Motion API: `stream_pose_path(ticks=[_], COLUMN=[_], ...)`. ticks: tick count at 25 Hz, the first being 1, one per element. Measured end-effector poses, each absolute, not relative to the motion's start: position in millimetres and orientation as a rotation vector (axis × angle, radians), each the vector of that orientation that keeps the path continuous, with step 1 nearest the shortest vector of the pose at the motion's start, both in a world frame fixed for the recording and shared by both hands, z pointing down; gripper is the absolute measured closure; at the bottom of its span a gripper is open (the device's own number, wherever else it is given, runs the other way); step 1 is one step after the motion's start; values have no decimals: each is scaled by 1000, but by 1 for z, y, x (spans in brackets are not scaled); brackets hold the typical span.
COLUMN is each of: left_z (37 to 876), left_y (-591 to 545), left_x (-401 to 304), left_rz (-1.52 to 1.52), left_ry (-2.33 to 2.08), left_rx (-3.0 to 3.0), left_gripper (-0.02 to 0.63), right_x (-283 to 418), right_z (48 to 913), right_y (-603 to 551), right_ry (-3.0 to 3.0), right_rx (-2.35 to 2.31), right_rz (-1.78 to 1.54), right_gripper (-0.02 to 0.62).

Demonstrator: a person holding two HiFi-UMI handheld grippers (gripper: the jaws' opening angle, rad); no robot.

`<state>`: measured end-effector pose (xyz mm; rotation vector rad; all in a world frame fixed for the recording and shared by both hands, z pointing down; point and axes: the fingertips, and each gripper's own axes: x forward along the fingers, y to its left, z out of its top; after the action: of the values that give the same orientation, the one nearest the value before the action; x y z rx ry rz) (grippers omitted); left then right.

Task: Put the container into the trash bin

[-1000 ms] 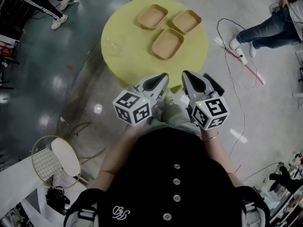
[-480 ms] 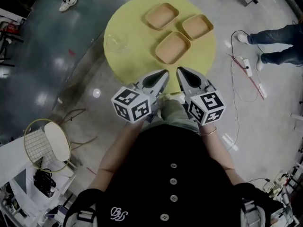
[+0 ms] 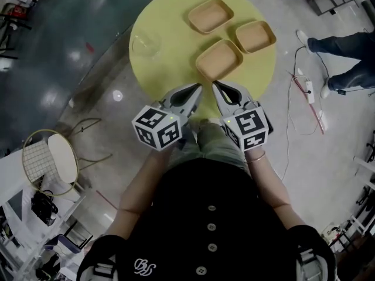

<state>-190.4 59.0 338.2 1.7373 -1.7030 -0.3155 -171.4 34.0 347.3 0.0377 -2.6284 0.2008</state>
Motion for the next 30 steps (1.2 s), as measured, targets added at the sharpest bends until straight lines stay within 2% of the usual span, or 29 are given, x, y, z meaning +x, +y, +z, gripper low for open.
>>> stream_pose_path(ticks=[7,10,18,30], left_z=[371,383,398,417], left_y=[59,61,62,63], left_x=[-201,-205,-203,-206], left_rz=[-294,-308,-306,-313], left_ry=[-1695,-1690,-1666,-1634], left_rx=[1653,1617,1580,1535], left_gripper=[589,589,589,589], right_x=[-189,-197,-201,-205], right_z=[379,392,422,453], right_y=[29,29,33,34], right_ry=[-2543,-2508,-2421,-2341], right_rx=[-64,-84,-103,-81], right_rz=[34,40,54,62], right_gripper=[584,540,507,505])
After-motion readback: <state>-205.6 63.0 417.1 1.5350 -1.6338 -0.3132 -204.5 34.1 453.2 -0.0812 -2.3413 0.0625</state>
